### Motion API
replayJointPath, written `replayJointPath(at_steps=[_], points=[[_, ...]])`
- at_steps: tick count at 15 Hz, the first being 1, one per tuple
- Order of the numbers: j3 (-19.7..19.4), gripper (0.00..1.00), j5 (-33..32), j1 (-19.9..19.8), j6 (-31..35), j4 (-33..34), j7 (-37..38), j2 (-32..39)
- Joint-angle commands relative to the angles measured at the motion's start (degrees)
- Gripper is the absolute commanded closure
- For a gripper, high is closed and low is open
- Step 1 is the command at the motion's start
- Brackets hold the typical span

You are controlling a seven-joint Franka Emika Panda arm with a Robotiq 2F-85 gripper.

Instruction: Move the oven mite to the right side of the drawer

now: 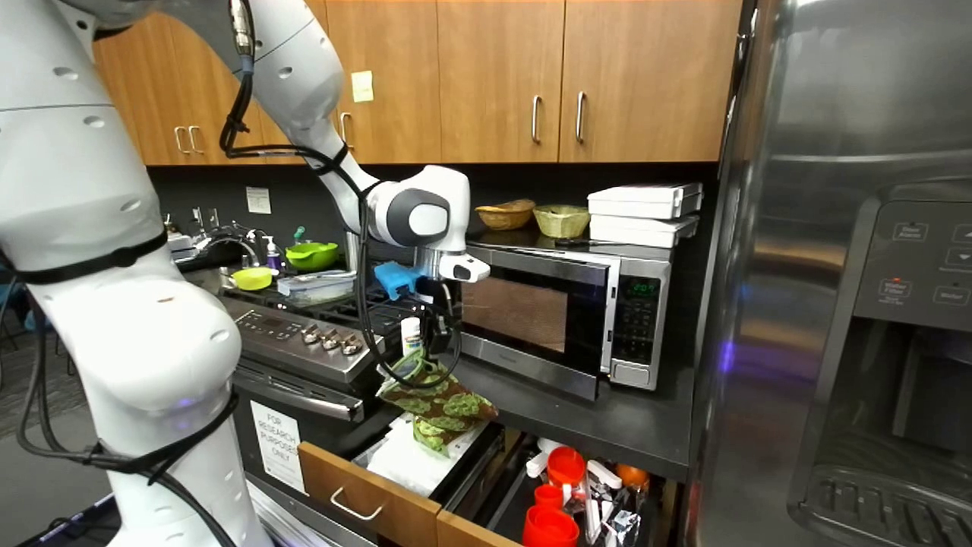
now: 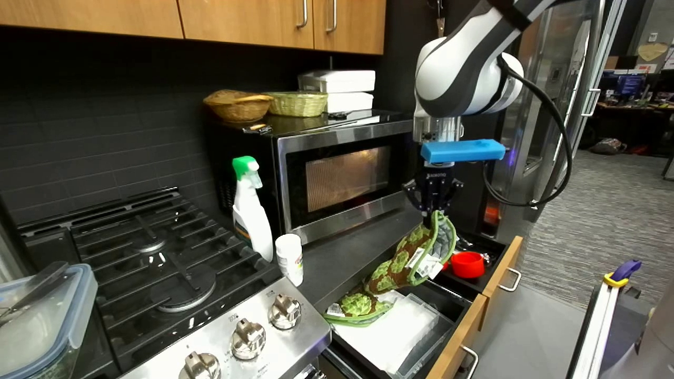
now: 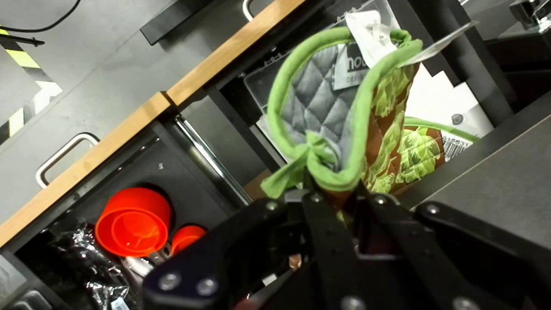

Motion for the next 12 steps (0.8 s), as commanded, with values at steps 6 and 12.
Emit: replayJointPath(at_steps=[6,12], points=[[-1.17,0.96,-2.39,-3.27,-1.74,1.37,3.28,-3.27],[-1.55,0.96,-2.53,-4.75,-2.03,2.20,5.34,-3.79]])
